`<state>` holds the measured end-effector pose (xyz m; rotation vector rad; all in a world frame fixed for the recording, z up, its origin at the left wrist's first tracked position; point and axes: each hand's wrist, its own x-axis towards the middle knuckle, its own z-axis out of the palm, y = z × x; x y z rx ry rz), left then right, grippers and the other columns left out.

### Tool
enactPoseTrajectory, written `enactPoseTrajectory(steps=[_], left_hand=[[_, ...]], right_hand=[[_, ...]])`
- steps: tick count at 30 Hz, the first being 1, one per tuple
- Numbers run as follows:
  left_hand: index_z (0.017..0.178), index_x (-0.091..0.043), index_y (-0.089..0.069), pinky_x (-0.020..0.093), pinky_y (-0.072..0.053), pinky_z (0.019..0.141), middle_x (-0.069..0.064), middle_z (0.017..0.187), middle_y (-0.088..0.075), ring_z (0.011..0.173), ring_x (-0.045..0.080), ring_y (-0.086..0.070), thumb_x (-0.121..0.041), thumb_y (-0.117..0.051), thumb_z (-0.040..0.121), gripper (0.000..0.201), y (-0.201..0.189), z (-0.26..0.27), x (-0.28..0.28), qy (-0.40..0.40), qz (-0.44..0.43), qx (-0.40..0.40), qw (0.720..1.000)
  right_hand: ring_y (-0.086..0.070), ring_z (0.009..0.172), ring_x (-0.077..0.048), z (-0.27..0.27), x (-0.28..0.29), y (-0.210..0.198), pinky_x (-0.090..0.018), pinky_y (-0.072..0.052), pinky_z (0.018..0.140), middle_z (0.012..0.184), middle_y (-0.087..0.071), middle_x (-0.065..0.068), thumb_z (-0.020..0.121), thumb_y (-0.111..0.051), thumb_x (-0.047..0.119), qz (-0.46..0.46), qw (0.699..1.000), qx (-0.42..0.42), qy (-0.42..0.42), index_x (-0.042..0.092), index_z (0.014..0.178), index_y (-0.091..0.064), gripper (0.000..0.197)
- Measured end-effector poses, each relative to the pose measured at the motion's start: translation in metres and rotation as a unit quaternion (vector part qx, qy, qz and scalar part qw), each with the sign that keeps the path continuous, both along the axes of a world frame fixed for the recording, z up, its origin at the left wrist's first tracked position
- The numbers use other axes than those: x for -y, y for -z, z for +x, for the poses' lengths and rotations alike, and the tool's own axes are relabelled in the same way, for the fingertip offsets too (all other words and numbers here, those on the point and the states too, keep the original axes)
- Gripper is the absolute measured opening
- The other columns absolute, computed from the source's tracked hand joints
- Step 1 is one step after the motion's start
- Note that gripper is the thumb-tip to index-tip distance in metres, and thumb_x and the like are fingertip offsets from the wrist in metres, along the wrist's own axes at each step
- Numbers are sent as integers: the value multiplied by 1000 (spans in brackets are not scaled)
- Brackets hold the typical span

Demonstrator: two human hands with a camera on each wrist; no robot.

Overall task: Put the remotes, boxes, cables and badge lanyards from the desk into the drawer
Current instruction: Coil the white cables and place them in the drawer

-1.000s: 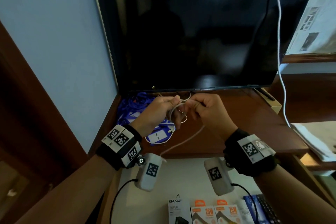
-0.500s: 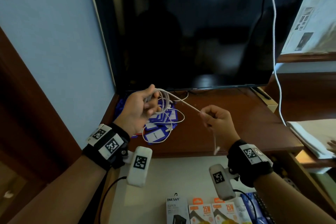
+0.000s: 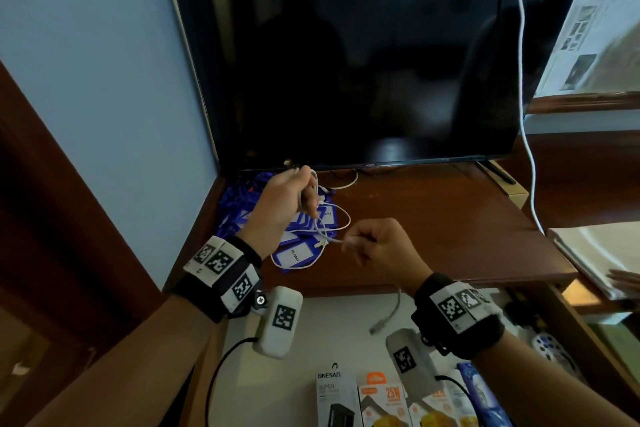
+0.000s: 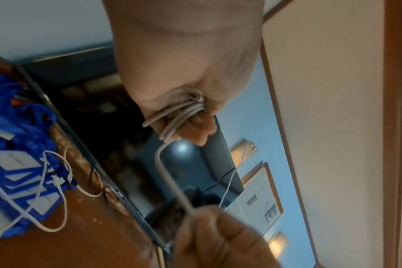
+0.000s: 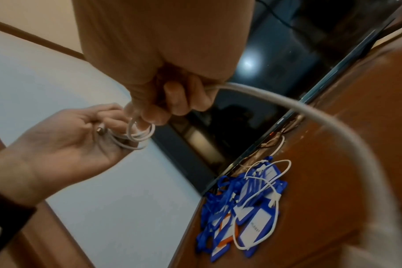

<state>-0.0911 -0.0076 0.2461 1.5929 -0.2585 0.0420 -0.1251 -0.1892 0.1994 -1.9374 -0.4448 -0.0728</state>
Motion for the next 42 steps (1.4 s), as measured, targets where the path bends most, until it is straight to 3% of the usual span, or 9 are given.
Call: enactPoseTrajectory(steps=[7,13,16,20,25,28,32,35,42], left_hand=[[90,-1,-59,32,-53,70,9,66,-65,63,21,-64,-20,-38,103,31,14,-10,14,39,136,6,990],[75,-5,-55,28,-39,51,0,46,-42,42,15,-42,-28,-37,102,40,7,-21,17,128,83,-81,985],[68,-6,-53,27,-30,51,-3,44,-31,38,11,-31,-29,-43,100,40,2,-24,16,146,64,-123,980],[65,-11,-51,32,-25,56,-5,44,-31,37,8,-26,-29,-50,96,37,1,-25,17,151,49,-151,976],[80,-14,-58,26,-45,56,-10,50,-51,49,9,-51,-39,-52,95,29,17,-18,23,58,231,-23,971],[102,-27,-60,20,-49,71,-12,85,-66,79,1,-61,-44,-54,92,21,26,-16,19,25,291,81,953],[123,-18,-63,21,-47,87,-4,112,-63,101,7,-57,-40,-61,90,40,32,-13,11,8,341,162,926],[118,-17,-67,13,-49,84,-5,104,-70,93,4,-64,-22,-67,88,31,33,-17,10,4,294,124,948],[106,-15,-73,29,-57,74,-1,79,-74,69,9,-69,-15,-72,83,23,46,-17,5,-7,252,69,965]], right_hand=[[-43,46,-5,2,-4,-21,-16,-37,48,53,-52,4,93,-56,7,39,997,67,2,9,73,-65,22],[-51,50,-8,11,1,-19,-18,-42,48,65,-60,-6,91,-60,10,81,991,92,48,11,91,-60,2],[-52,55,-16,9,5,-13,-18,-43,52,73,-63,-19,91,-61,16,70,996,56,5,11,111,-61,20],[-47,51,-10,6,7,-12,-15,-36,50,67,-60,-7,91,-62,20,27,998,22,-61,8,97,-67,15],[-39,43,-2,9,9,-7,-15,-33,45,47,-49,12,92,-60,16,14,999,-21,-25,8,74,-59,20],[-38,40,-1,7,10,-6,-11,-31,43,45,-48,13,94,-57,13,56,998,-42,-2,2,74,-57,22],[-32,39,-4,6,13,-4,-16,-29,41,45,-43,10,94,-57,16,117,990,-63,43,1,73,-58,25],[-32,39,-4,6,14,0,-15,-29,40,45,-42,8,95,-56,16,124,988,-73,54,-3,78,-58,25],[-51,55,-17,2,16,13,-21,-43,50,66,-60,-6,89,-64,11,136,986,-81,53,4,98,-63,12]])
